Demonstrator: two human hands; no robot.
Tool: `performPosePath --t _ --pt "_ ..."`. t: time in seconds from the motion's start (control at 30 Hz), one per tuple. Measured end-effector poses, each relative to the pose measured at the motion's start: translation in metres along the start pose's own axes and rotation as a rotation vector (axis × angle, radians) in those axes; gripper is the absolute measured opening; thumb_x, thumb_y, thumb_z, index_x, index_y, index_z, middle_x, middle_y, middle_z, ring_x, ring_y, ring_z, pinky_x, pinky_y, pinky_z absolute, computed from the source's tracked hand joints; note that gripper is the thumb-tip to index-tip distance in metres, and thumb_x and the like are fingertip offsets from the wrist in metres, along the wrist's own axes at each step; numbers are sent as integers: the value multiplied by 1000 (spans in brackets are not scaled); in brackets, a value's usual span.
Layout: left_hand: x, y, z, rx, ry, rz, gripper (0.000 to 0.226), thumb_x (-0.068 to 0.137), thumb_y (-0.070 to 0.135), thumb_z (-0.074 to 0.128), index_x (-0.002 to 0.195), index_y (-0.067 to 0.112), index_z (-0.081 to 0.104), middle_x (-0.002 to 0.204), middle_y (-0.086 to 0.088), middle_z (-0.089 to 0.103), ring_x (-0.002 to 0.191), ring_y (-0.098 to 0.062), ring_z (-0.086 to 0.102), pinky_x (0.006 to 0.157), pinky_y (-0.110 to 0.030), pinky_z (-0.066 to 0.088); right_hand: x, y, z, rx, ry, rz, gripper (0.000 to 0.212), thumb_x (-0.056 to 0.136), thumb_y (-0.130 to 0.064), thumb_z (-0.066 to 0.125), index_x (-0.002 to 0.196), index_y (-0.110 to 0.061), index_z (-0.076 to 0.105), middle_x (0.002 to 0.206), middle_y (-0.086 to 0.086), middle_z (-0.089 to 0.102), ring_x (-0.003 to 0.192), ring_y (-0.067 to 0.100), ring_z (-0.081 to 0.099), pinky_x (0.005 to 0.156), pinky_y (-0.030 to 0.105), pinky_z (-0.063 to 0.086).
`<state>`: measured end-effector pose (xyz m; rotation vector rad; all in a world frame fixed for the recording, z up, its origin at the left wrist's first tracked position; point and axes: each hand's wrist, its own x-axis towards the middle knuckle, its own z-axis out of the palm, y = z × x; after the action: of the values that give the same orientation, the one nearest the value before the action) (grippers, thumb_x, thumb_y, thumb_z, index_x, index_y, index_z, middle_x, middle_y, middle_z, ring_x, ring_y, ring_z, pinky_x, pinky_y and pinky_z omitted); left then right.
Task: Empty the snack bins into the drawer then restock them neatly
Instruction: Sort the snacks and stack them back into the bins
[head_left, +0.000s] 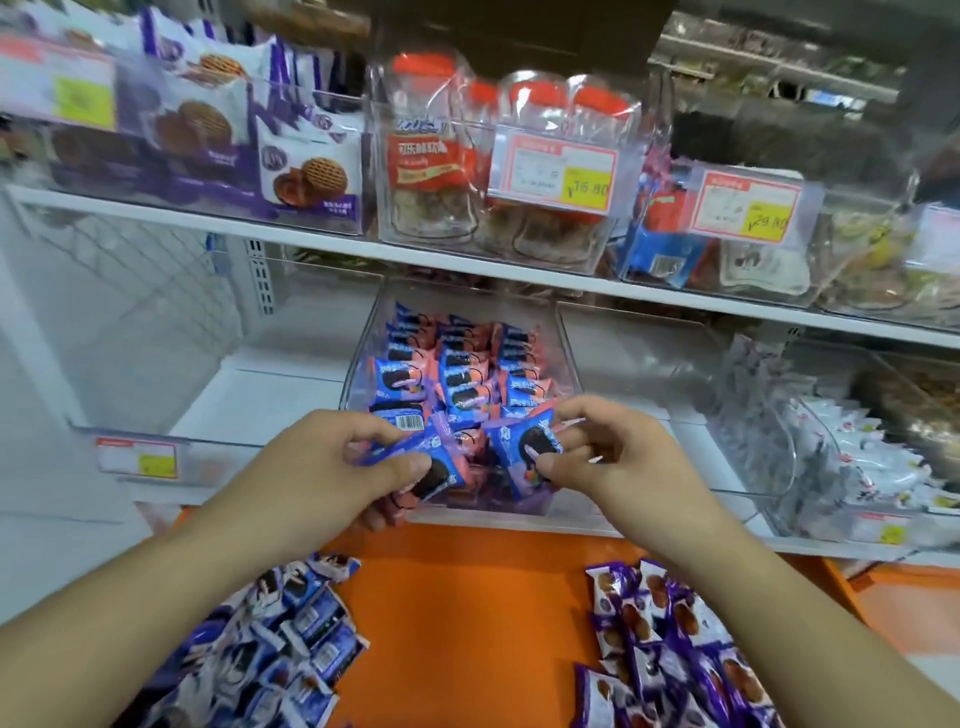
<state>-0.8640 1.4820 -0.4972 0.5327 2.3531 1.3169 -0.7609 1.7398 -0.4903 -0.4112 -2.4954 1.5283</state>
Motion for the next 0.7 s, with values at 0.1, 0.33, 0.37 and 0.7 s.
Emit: performPosePath --t 0.1,0.33,0.37,0.7 --pt "9 -7 -15 232 88 13 25 88 58 70 99 36 71 71 12 76 62 -7 72 77 -43 61 13 2 10 -281 42 -108 30 90 -18 81 112 -35 70 85 -5 65 78 7 61 70 17 45" --pt "25 -20 -34 287 135 5 29 81 67 69 100 46 66 79 10 74 68 -5 70 69 -33 58 65 -21 46 -422 97 -240 21 87 -23 84 95 -30 66 88 -12 68 85 3 61 69 11 45" --pt "26 -21 -35 279 137 -2 29 80 67 70 100 46 66 81 10 74 68 -5 70 67 -32 58 75 -23 50 -466 76 -250 20 87 -23 84 95 -29 67 89 -14 68 86 2 61 71 10 45" --pt "29 -27 -48 191 61 -32 30 85 60 72 111 46 64 87 11 73 70 -3 69 59 -22 47 126 -1 69 -885 4 -336 25 84 -31 84 109 -29 78 121 -5 71 119 27 54 103 37 39"
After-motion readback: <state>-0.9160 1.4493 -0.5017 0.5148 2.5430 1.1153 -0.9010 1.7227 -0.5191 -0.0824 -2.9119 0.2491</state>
